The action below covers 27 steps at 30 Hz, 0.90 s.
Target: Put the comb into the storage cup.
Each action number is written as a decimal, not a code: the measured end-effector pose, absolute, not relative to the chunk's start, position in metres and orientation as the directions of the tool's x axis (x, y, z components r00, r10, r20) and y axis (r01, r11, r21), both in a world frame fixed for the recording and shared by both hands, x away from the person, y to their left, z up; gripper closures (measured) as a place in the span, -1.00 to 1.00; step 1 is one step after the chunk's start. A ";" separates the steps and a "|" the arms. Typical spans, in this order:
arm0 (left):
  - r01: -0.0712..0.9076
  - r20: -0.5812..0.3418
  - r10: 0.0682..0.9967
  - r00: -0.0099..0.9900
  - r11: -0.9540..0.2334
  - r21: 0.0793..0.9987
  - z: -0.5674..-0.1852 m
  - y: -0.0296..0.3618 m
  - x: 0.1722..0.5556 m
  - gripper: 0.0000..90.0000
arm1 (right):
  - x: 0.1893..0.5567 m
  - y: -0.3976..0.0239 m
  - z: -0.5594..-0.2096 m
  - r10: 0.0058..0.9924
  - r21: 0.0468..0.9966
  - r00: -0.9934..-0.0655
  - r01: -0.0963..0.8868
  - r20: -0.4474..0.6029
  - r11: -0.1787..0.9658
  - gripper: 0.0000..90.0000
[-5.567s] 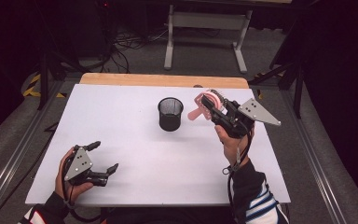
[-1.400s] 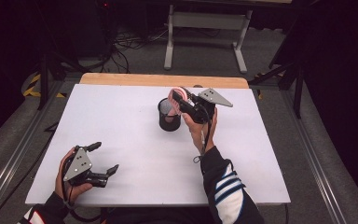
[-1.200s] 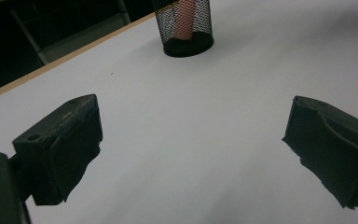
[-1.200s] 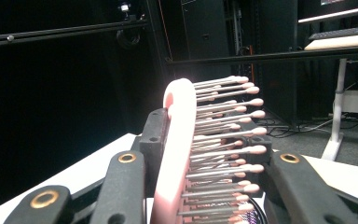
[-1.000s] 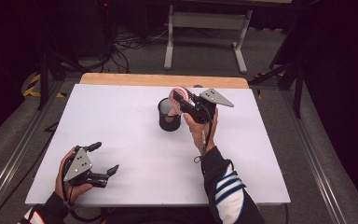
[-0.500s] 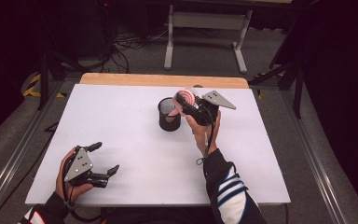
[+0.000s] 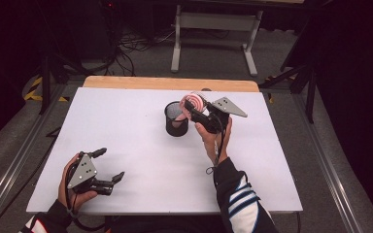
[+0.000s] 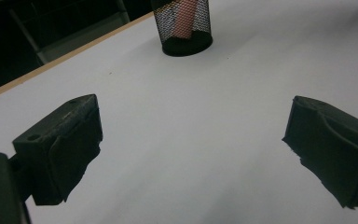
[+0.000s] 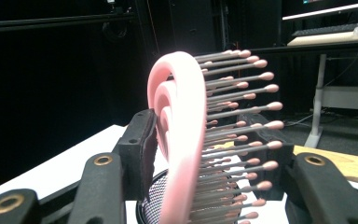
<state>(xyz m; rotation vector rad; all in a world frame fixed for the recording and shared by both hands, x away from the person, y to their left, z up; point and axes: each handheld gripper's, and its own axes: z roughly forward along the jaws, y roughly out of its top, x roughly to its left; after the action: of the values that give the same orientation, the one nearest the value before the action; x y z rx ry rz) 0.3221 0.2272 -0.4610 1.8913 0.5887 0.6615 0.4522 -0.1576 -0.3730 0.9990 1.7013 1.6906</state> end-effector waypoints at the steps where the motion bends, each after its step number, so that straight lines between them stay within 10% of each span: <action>1: 0.107 0.184 0.657 0.732 -0.377 0.920 -0.461 0.227 0.322 -0.89 | 0.452 -0.158 -0.373 0.804 0.990 -0.582 0.131 0.126 -0.060 0.09; 27: 0.106 0.188 0.661 0.727 -0.378 0.920 -0.461 0.227 0.323 -0.89 | 0.440 -0.170 -0.352 0.815 0.996 -0.579 0.077 0.005 0.049 0.02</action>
<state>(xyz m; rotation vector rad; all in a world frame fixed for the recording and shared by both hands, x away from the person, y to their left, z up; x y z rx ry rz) 0.3225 0.2267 -0.4605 1.8914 0.5922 0.6694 0.4398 -0.1696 -0.3516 0.8999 1.7337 1.5859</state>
